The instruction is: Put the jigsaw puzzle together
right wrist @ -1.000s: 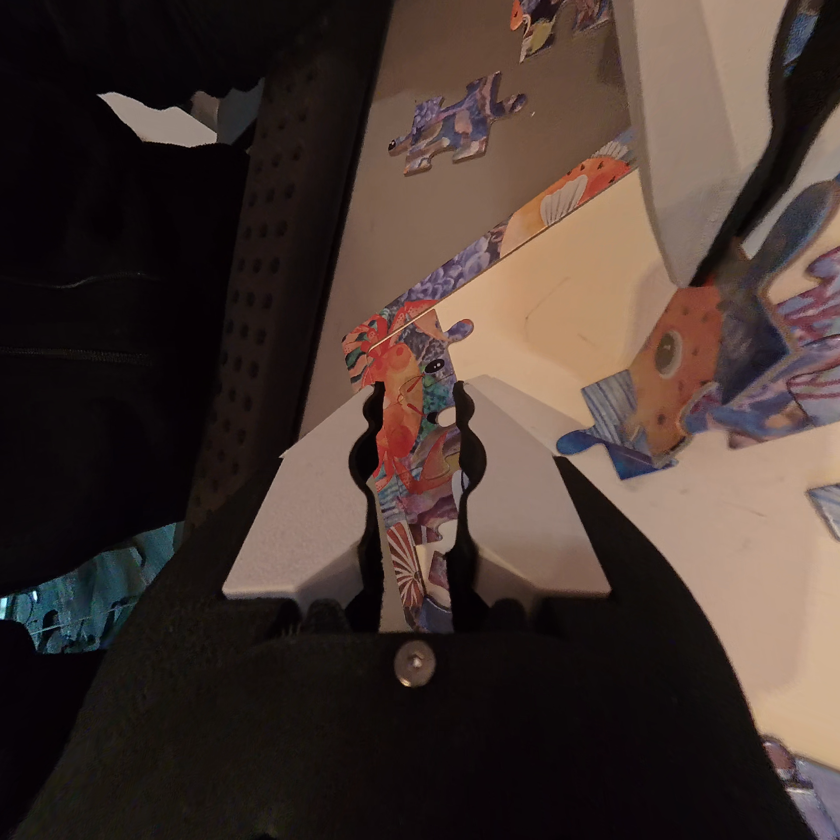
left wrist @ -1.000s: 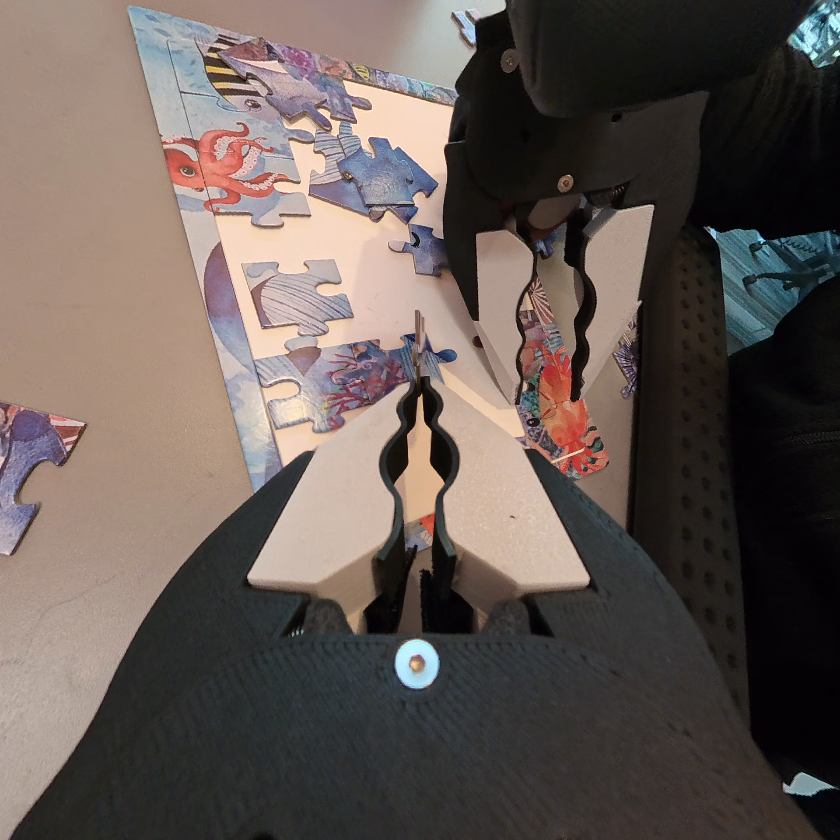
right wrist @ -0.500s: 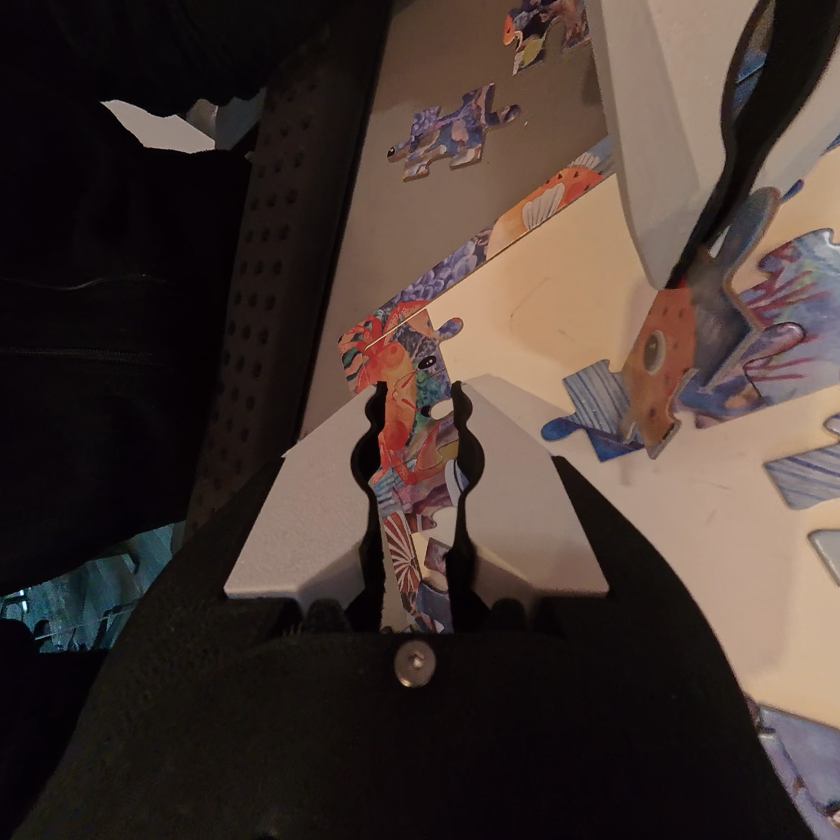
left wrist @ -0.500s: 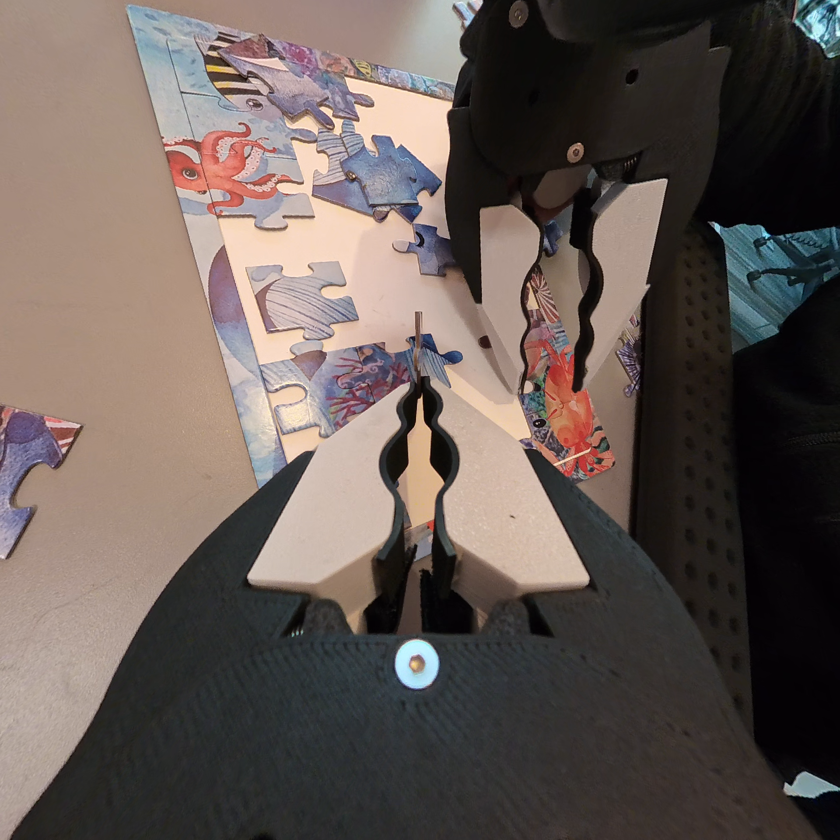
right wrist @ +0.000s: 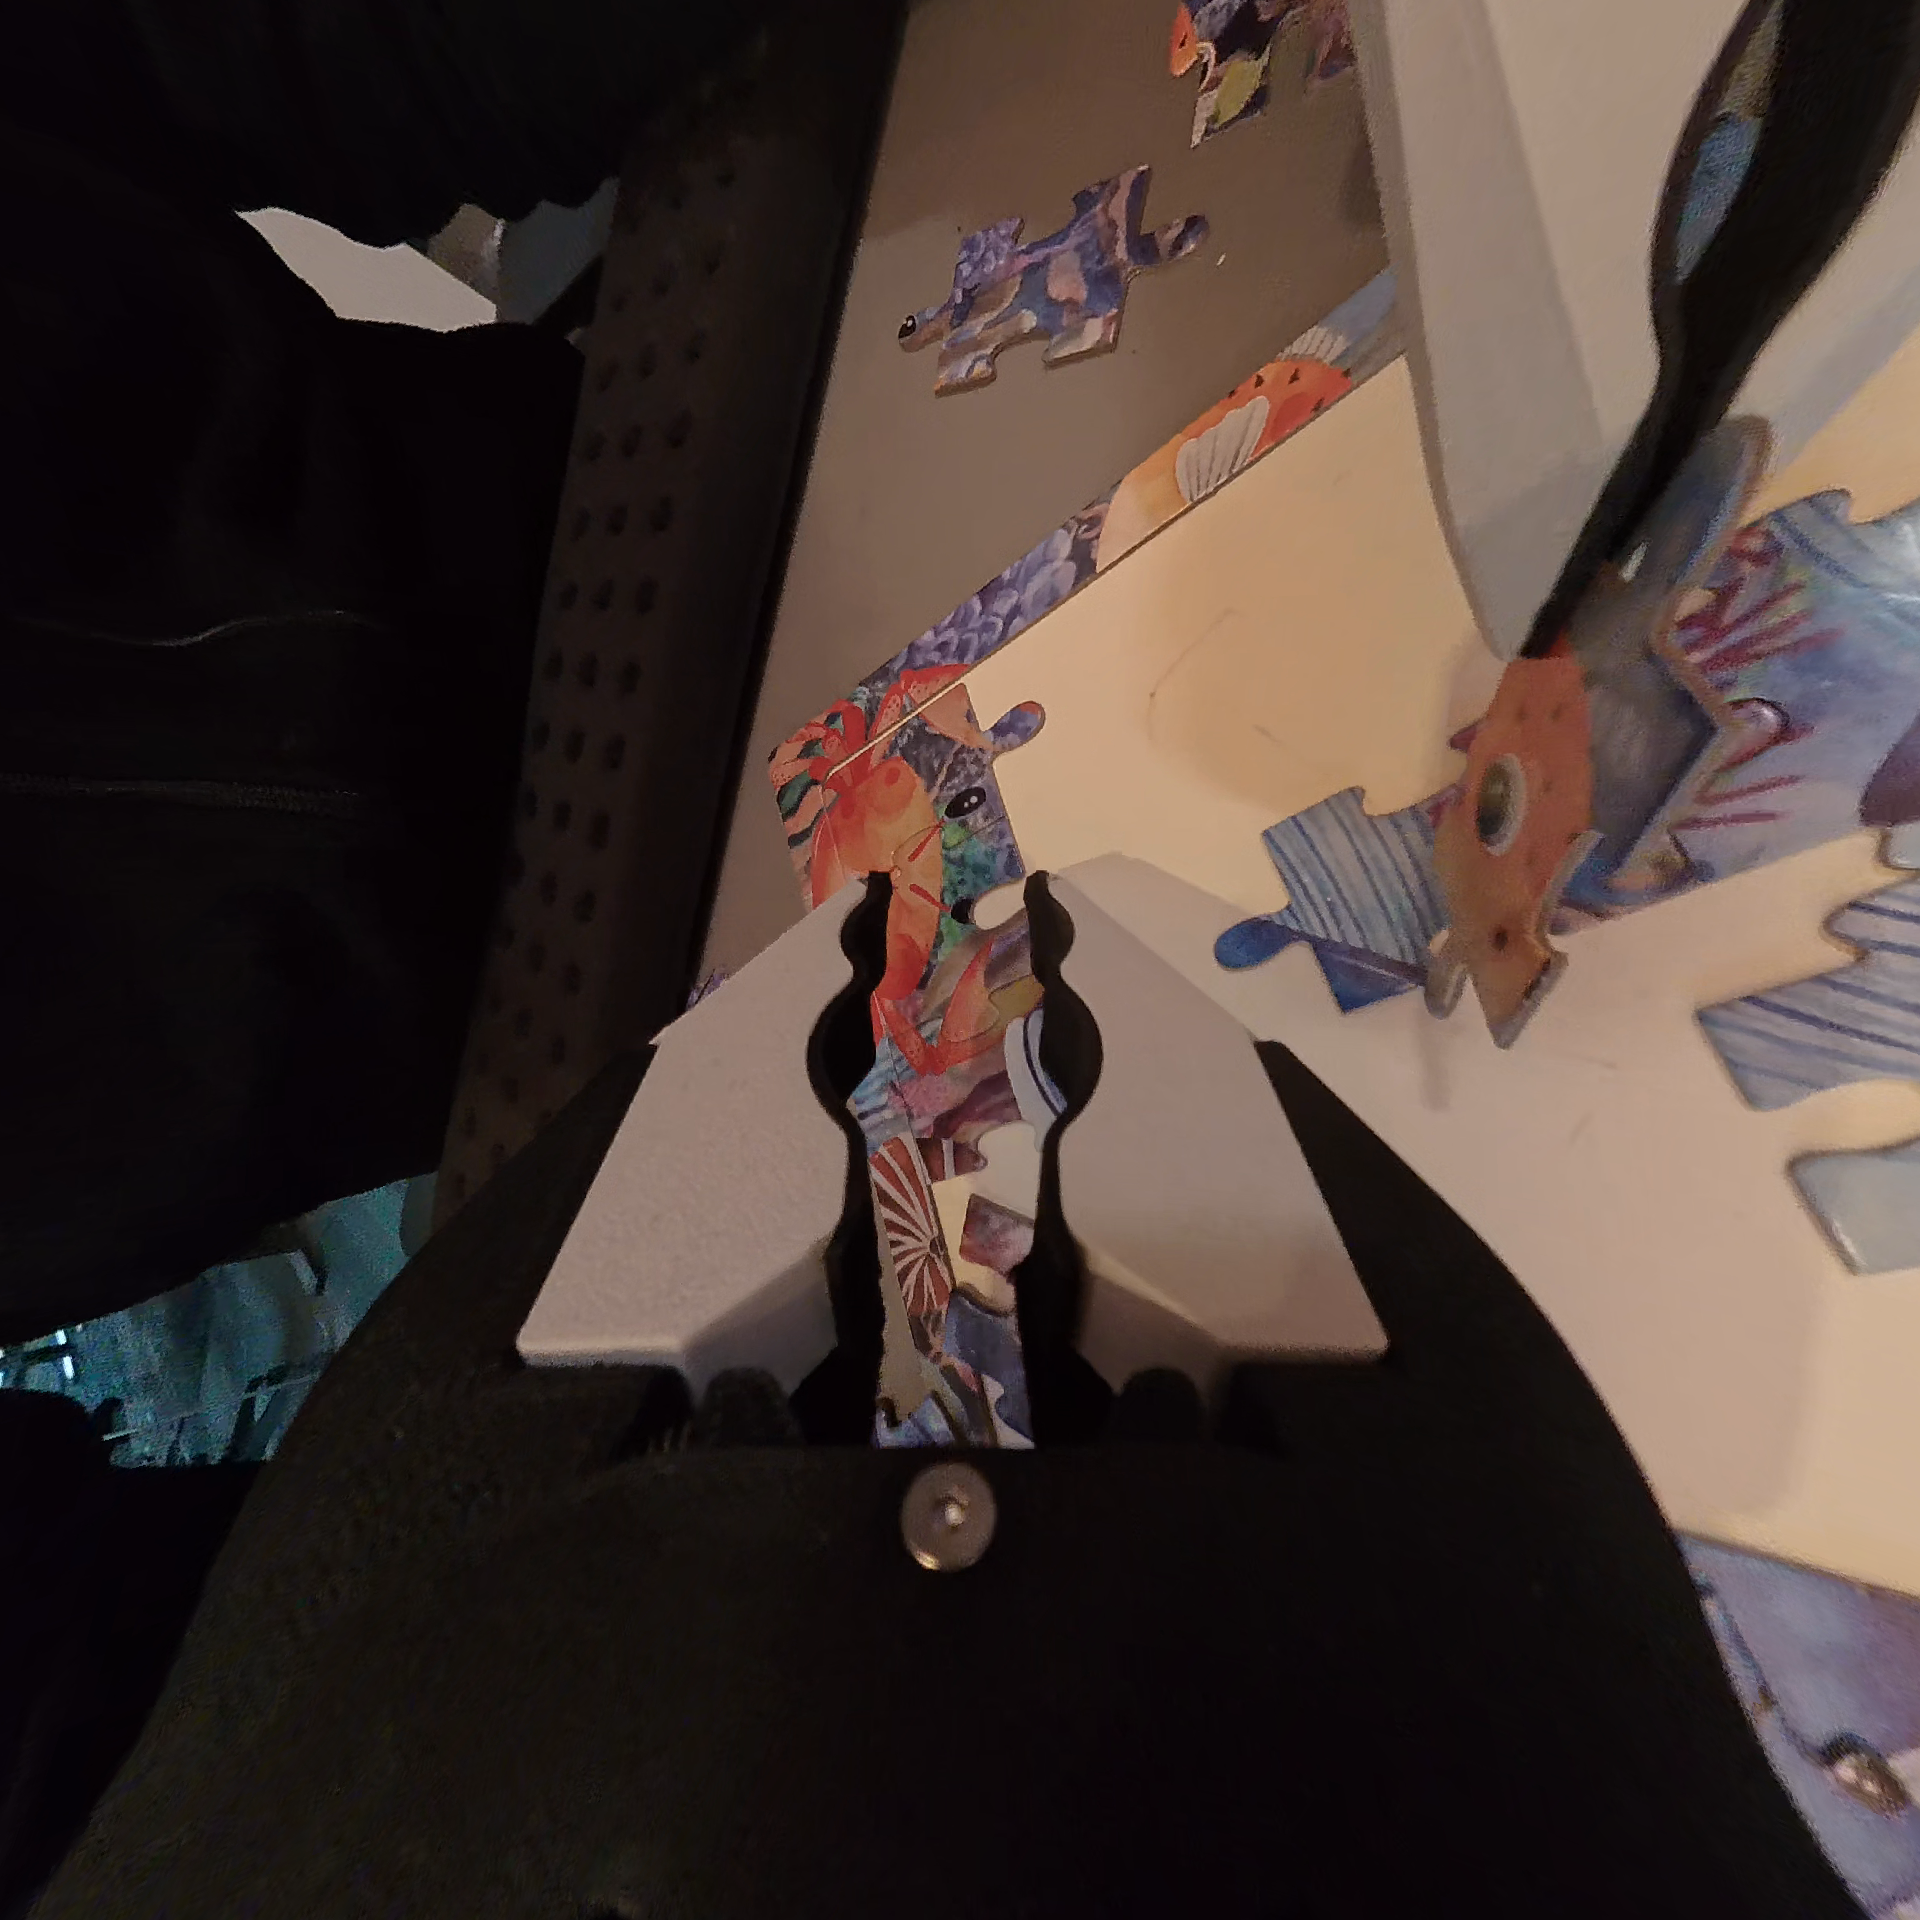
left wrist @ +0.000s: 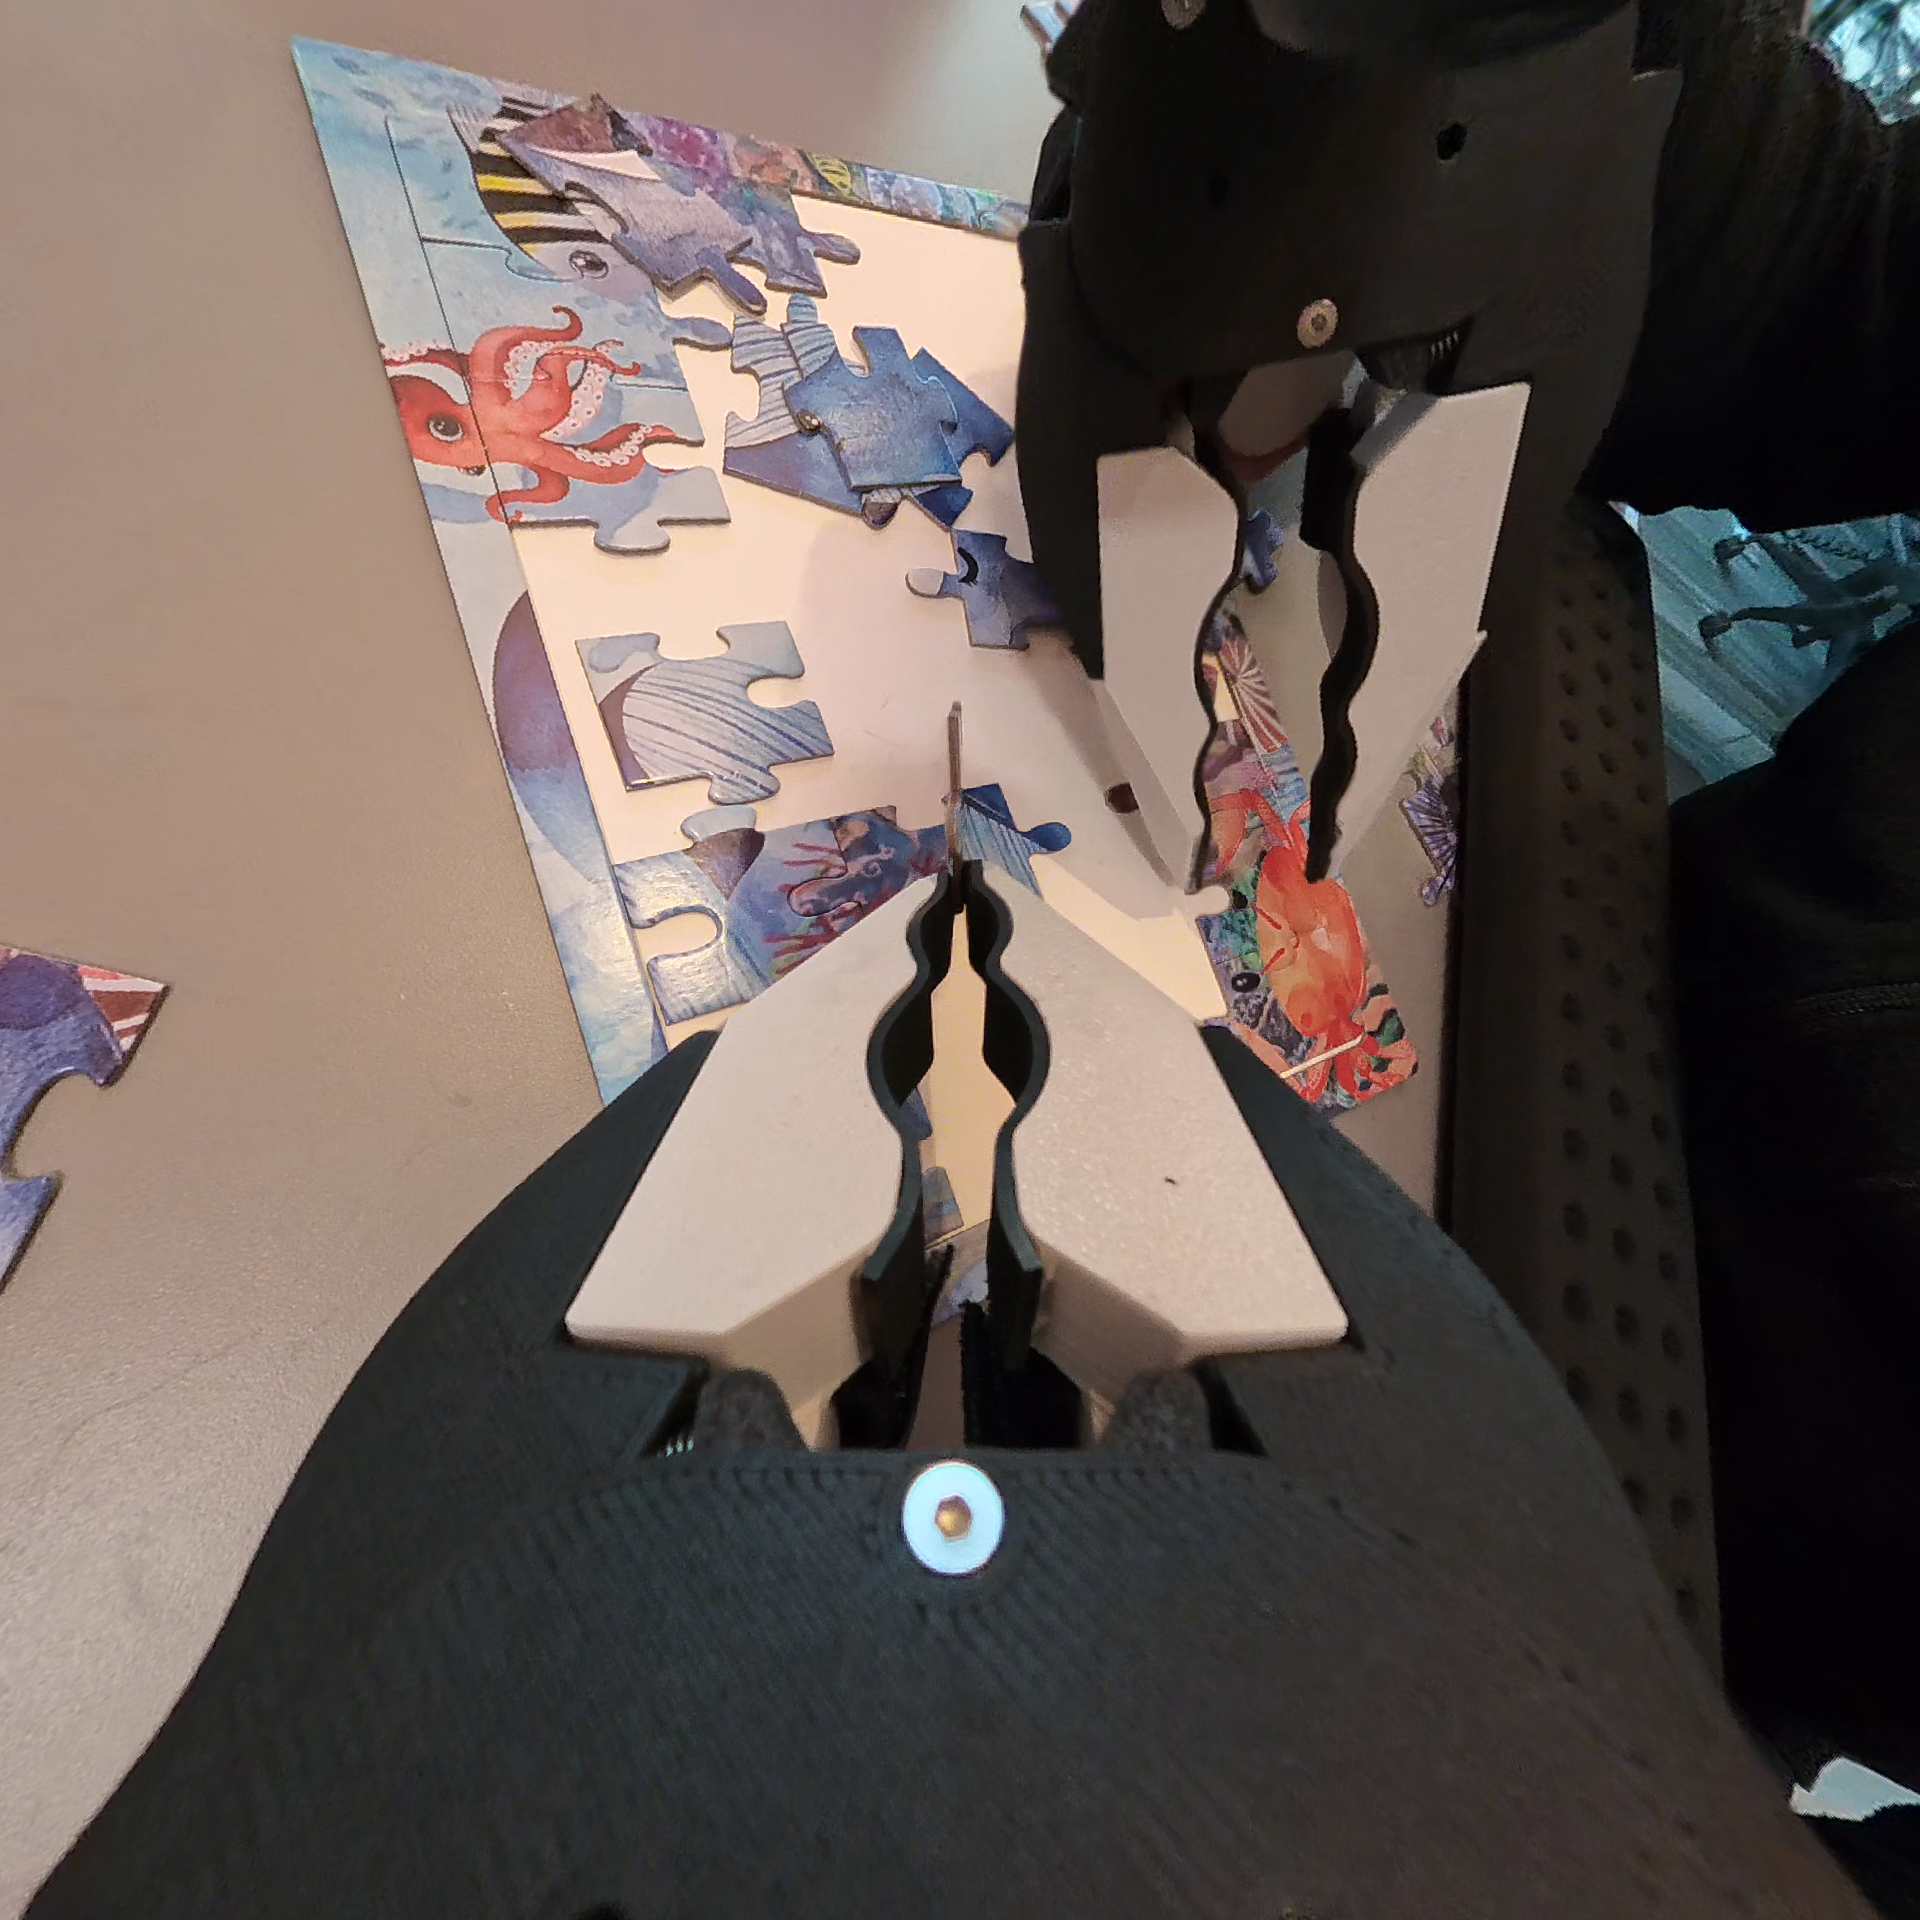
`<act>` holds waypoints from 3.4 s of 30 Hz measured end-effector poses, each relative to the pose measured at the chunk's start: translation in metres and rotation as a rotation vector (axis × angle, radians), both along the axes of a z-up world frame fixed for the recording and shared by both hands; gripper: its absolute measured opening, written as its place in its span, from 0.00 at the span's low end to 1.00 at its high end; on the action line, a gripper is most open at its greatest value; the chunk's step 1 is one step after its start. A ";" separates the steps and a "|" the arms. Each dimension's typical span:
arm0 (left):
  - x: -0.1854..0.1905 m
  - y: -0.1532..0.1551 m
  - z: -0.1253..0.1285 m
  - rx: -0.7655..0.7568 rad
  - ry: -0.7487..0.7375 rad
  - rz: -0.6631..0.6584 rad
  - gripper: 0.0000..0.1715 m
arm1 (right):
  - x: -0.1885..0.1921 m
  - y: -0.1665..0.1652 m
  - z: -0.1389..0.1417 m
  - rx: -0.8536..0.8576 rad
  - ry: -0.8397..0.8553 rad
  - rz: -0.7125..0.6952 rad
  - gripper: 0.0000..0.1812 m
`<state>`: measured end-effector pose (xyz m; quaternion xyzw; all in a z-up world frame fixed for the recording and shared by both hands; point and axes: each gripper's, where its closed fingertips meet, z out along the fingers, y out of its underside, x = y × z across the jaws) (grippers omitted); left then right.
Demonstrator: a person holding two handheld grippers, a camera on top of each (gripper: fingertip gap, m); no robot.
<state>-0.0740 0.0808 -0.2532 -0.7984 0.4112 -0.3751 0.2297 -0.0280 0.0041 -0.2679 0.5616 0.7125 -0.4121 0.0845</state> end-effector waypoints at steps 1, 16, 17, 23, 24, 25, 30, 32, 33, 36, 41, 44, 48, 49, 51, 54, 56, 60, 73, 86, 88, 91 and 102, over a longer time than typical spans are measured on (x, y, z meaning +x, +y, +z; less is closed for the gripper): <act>0.000 0.000 0.001 0.001 -0.007 0.001 0.00 | 0.000 0.003 0.001 0.007 0.004 -0.010 0.14; 0.000 0.023 0.065 0.108 -0.338 0.100 0.00 | -0.021 0.100 0.035 0.001 0.179 -0.485 0.19; 0.001 0.025 0.067 0.109 -0.354 0.109 0.00 | -0.024 0.100 0.045 -0.030 0.238 -0.484 0.17; 0.005 0.027 0.074 0.103 -0.416 0.119 0.00 | -0.025 0.100 0.072 -0.087 0.375 -0.475 0.00; 0.005 0.027 0.076 0.102 -0.427 0.117 0.00 | -0.024 0.099 0.073 -0.095 0.380 -0.471 0.00; 0.004 0.028 0.076 0.106 -0.427 0.121 0.00 | -0.024 0.099 0.075 -0.100 0.384 -0.471 0.00; -0.009 0.039 0.083 0.166 -0.417 0.188 0.04 | -0.018 0.101 0.080 -0.112 0.373 -0.473 0.00; -0.014 0.042 0.089 0.186 -0.433 0.210 0.04 | -0.015 0.103 0.080 -0.117 0.367 -0.475 0.00; -0.016 0.043 0.091 0.196 -0.440 0.217 0.04 | -0.014 0.103 0.080 -0.113 0.364 -0.472 0.00; -0.012 0.039 0.092 0.204 -0.436 0.193 0.05 | -0.013 0.104 0.081 -0.110 0.360 -0.471 0.00; 0.000 0.031 0.081 0.201 -0.376 0.138 0.09 | -0.012 0.096 0.078 -0.109 0.340 -0.437 0.00; 0.006 0.026 0.077 0.191 -0.364 0.104 0.03 | -0.014 0.089 0.074 -0.096 0.323 -0.409 0.00; 0.006 0.021 0.079 0.187 -0.372 0.081 0.01 | -0.015 0.088 0.070 -0.092 0.313 -0.404 0.00; 0.006 0.021 0.079 0.183 -0.371 0.083 0.01 | -0.015 0.088 0.071 -0.096 0.317 -0.405 0.00; 0.006 0.020 0.078 0.167 -0.379 0.075 0.00 | -0.014 0.090 0.072 -0.092 0.319 -0.411 0.00; 0.005 0.017 0.075 0.142 -0.372 0.060 0.00 | -0.013 0.093 0.073 -0.088 0.327 -0.420 0.00; 0.005 0.015 0.072 0.132 -0.369 0.051 0.00 | -0.013 0.095 0.077 -0.094 0.340 -0.429 0.00; 0.012 0.007 0.059 0.099 -0.319 0.008 0.00 | -0.012 0.100 0.087 -0.113 0.383 -0.451 0.00; 0.027 0.002 0.047 0.088 -0.285 -0.036 0.00 | -0.013 0.100 0.093 -0.112 0.404 -0.454 0.00; 0.025 0.002 0.038 0.103 -0.220 -0.040 0.00 | -0.013 0.103 0.107 -0.135 0.463 -0.472 0.05; 0.027 0.000 0.033 0.107 -0.190 -0.057 0.00 | -0.013 0.101 0.103 -0.094 0.445 -0.462 0.05; 0.030 -0.005 0.029 0.118 -0.159 -0.086 0.00 | -0.014 0.097 0.098 -0.061 0.429 -0.442 0.00; 0.020 0.003 0.043 0.137 -0.210 -0.035 0.00 | -0.008 0.097 0.089 -0.029 0.376 -0.419 0.00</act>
